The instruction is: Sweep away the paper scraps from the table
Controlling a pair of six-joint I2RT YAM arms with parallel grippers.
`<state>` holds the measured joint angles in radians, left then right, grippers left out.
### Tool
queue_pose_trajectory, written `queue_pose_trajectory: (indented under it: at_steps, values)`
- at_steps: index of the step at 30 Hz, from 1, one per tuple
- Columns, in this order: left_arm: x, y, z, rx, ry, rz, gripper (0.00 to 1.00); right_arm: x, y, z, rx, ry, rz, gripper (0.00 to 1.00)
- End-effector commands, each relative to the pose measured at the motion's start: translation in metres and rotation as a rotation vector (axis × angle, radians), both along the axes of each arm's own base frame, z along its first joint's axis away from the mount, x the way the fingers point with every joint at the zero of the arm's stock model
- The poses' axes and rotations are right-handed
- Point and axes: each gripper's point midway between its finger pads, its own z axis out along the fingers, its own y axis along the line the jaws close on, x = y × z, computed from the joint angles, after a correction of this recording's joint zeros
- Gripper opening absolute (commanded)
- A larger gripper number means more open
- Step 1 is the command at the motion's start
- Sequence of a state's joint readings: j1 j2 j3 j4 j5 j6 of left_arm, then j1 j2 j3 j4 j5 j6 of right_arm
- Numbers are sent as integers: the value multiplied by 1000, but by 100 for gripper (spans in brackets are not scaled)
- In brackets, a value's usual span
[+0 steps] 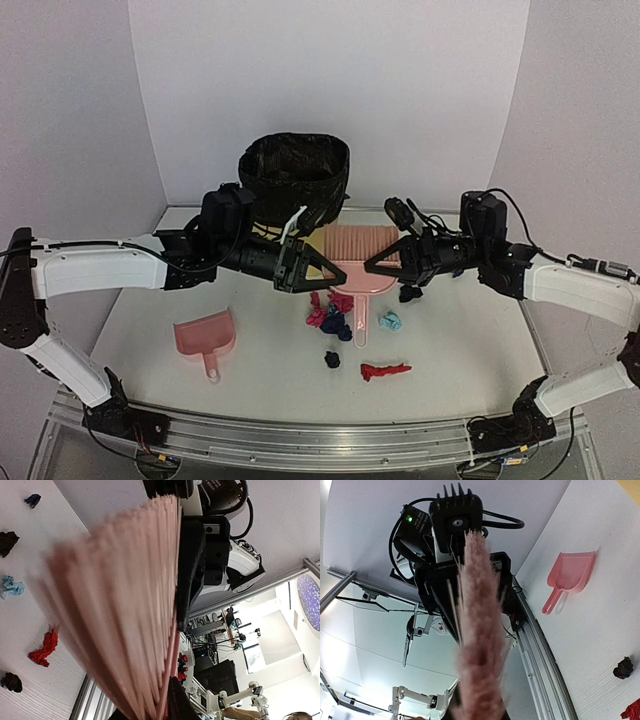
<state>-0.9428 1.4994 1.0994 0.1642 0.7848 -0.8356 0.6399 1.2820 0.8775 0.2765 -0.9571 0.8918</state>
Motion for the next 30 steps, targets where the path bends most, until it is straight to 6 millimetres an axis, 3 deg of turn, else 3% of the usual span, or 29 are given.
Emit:
queue_pose_trajectory:
  at_steps: [1,5,8,12,14,19,25,30]
  values:
    - [-4,-1,16,-63,-19,-32,2,-7,3,27,53,-72,72,0]
    - [-6,2,20,-111,-30,-23,0,-1,5,23,29,-72,52,4]
    - [-2,8,28,-144,-49,31,0,6,4,28,24,-111,-3,27]
    - [15,24,53,-198,-133,203,0,18,-3,40,22,-204,-124,68]
    - [28,39,69,-258,-159,332,0,24,-8,44,20,-234,-185,79]
    - [46,75,109,-482,-171,573,0,37,-20,46,16,-260,-330,86]
    - [55,80,137,-610,-189,762,0,46,-22,82,231,-231,-405,84]
    - [67,79,141,-675,-123,832,0,53,-18,93,333,-210,-449,82]
